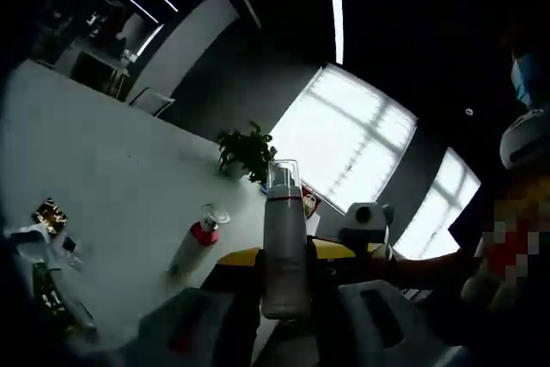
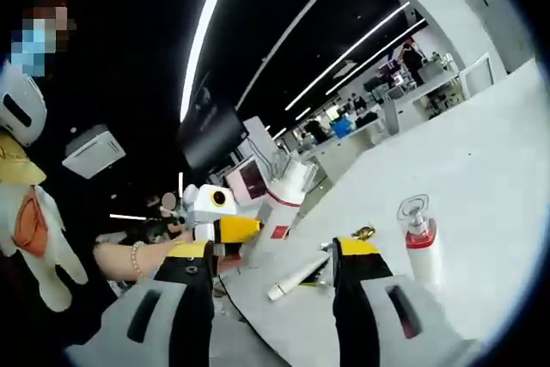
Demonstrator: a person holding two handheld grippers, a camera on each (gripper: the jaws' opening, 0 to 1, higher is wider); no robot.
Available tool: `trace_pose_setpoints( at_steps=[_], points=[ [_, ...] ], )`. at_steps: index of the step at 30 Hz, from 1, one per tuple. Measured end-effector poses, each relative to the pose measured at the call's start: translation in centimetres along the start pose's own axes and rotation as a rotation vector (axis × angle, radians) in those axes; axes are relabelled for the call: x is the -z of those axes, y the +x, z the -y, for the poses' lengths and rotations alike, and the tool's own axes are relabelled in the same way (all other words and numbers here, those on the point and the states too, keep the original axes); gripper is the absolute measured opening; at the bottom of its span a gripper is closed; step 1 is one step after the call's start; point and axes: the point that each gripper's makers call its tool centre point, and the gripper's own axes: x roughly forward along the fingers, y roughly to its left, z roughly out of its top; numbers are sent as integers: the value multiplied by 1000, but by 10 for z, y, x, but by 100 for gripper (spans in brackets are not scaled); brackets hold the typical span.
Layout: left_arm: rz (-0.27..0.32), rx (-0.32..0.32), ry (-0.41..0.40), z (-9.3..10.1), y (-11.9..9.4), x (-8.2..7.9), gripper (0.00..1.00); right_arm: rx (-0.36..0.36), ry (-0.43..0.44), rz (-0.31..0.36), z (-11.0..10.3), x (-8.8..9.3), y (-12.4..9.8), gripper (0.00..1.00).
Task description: Arrange the skincare products in the storage area until every visible bottle or jar stands upright without overlapping.
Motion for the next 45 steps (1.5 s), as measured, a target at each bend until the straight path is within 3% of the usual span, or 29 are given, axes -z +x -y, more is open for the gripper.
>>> trace_pose_setpoints(
  at_steps=[5, 8, 16, 23, 26, 27, 33, 36, 37, 42, 45],
  points=[
    [33, 67, -18, 26, -9, 5, 21, -29, -4, -8, -16, -1, 10, 54],
    [30, 86, -9, 38, -12, 9, 21, -71, 37, 14, -29, -4, 16, 53],
    [51, 132, -8, 56, -20, 10, 21, -141, 69, 24, -52, -5, 25, 45],
    [55, 176, -21, 67, -22, 15, 21, -199, 97, 8, -66, -4, 28, 30],
    [51, 175, -27, 67, -22, 17, 21, -252, 160, -22, -75, -1, 26, 21],
    [53, 189, -29, 70, -23, 17, 21, -243, 130, -4, -73, -3, 27, 21],
    [46, 182, -27, 70, -22, 17, 22, -212, 143, -13, -71, -2, 25, 20],
    [62, 140, -13, 63, -20, 13, 21, -168, 137, -5, -63, -4, 26, 20],
    [70, 91, 27, 56, -19, 10, 22, -129, 125, -3, -57, -5, 27, 20],
    [-82, -104, 216, 37, -10, 26, 21, 19, 20, -65, -37, 1, 31, 20],
    [-89, -252, 355, 25, -7, 20, 23, 117, -62, -93, -23, 0, 31, 20]
  ],
)
